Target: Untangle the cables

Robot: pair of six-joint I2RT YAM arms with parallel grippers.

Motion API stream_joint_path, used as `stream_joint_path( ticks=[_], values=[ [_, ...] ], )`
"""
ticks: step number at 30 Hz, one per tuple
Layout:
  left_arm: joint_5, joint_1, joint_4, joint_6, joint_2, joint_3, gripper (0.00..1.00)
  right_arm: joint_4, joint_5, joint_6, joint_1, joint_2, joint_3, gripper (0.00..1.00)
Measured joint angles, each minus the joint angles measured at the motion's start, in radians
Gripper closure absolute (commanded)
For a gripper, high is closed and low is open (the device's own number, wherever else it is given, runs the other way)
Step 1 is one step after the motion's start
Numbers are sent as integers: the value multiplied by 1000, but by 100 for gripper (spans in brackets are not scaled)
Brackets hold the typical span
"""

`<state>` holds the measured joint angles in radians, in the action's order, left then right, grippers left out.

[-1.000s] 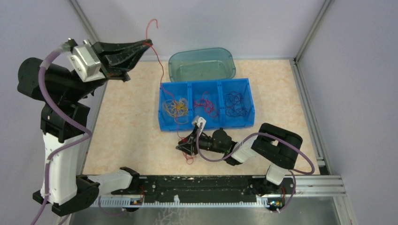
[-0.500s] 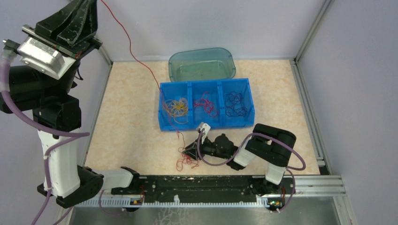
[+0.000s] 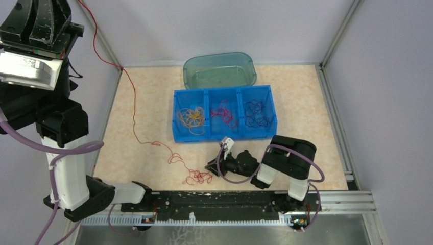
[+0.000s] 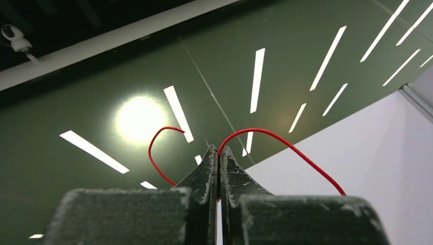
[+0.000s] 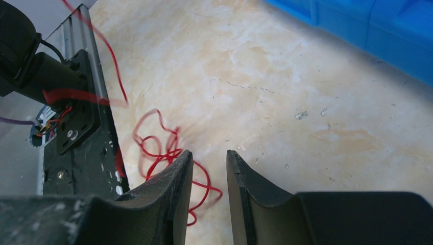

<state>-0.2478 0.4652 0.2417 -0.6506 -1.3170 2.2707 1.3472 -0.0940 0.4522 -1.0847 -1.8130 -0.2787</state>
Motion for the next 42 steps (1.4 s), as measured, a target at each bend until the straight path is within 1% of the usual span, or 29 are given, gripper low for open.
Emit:
stream_joint_path(
  ticks=[2,5,9,13,16,19,22,25,26,28,33,34,39,42],
  values=[
    [-6,0,-17,14,11,-8,100,-11,8,-8,0,24,6,48],
    [-26,0,-48,48,43,-64,100,-97,16,-43,0,166,2,40],
    [-50,0,-83,82,76,-122,100,-250,10,-115,0,388,-108,34],
    [-69,0,-108,105,83,-141,100,-357,-24,-188,0,518,-233,32],
    [-82,0,-122,116,83,-142,100,-438,-64,-227,0,558,-312,31],
    [-88,0,-134,125,82,-143,100,-499,-109,-246,0,561,-380,31],
    [-93,0,-137,129,83,-143,100,-521,-162,-245,0,545,-434,30],
    [-96,0,-138,131,83,-143,100,-509,-220,-219,0,498,-477,29],
    [-97,0,-138,131,83,-143,100,-499,-240,-206,-1,480,-482,31],
    [-98,0,-139,132,83,-143,100,-491,-262,-195,-2,455,-483,42],
    [-105,0,-145,135,83,-143,100,-526,-267,-196,-13,410,-504,87],
    [-105,0,-145,135,84,-144,100,-531,-258,-203,-13,411,-509,92],
    [-108,0,-146,142,101,-183,100,-567,-195,-247,-2,443,-520,99],
    [-109,0,-162,157,121,-234,100,-594,-179,-259,29,480,-527,100]
  ],
)
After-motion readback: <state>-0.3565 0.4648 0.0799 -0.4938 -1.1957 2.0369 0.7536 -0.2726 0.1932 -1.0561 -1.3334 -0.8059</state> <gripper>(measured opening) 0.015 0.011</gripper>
